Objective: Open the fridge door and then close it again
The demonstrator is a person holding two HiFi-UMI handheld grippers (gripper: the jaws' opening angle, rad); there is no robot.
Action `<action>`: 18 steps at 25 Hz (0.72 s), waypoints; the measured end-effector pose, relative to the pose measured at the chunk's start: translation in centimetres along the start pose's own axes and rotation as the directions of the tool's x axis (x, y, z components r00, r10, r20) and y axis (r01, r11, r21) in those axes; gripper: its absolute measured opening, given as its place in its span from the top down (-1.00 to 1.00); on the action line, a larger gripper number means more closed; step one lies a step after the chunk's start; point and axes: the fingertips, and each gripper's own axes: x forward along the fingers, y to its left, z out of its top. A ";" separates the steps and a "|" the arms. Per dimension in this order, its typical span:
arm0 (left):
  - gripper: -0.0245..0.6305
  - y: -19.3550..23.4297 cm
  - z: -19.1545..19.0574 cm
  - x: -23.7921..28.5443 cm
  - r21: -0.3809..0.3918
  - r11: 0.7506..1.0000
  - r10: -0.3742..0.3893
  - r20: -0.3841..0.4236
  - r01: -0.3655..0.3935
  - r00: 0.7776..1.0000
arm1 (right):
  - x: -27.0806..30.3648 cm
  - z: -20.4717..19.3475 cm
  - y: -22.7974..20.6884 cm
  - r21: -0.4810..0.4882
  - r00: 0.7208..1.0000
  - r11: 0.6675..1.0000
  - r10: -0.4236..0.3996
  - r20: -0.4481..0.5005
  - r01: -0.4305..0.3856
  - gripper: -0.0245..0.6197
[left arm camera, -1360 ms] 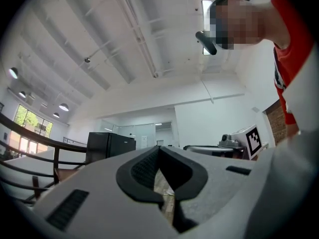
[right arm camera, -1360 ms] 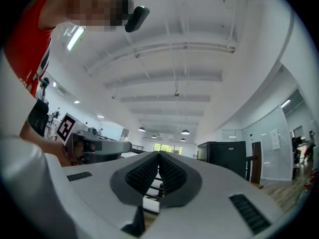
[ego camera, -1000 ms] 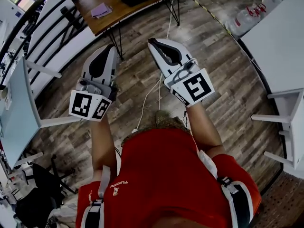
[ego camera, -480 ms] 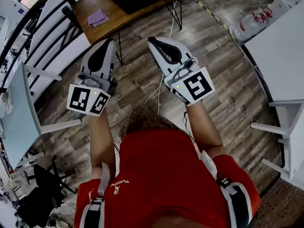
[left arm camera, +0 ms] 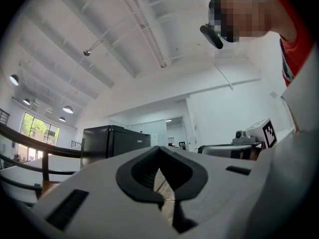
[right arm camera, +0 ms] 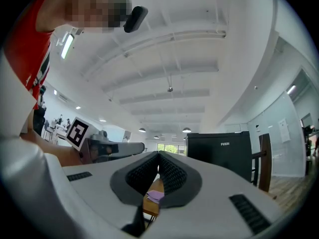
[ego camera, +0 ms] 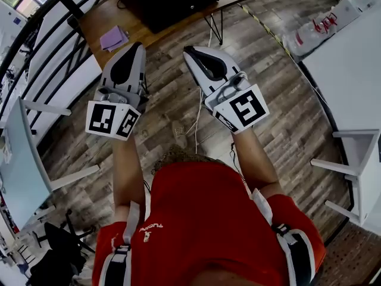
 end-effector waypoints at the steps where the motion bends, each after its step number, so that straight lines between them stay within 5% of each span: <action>1: 0.90 0.9 -0.2 0.8 0.000 1.000 0.000 -0.002 0.000 1.000 | 1.0 -0.1 -0.6 0.000 1.000 1.000 0.001 0.000 -0.001 0.84; 18: 0.90 14.6 -5.0 12.2 -0.039 0.999 -0.032 -0.046 0.030 0.998 | 15.2 -5.3 -8.8 0.024 0.999 1.000 -0.011 -0.041 0.012 0.84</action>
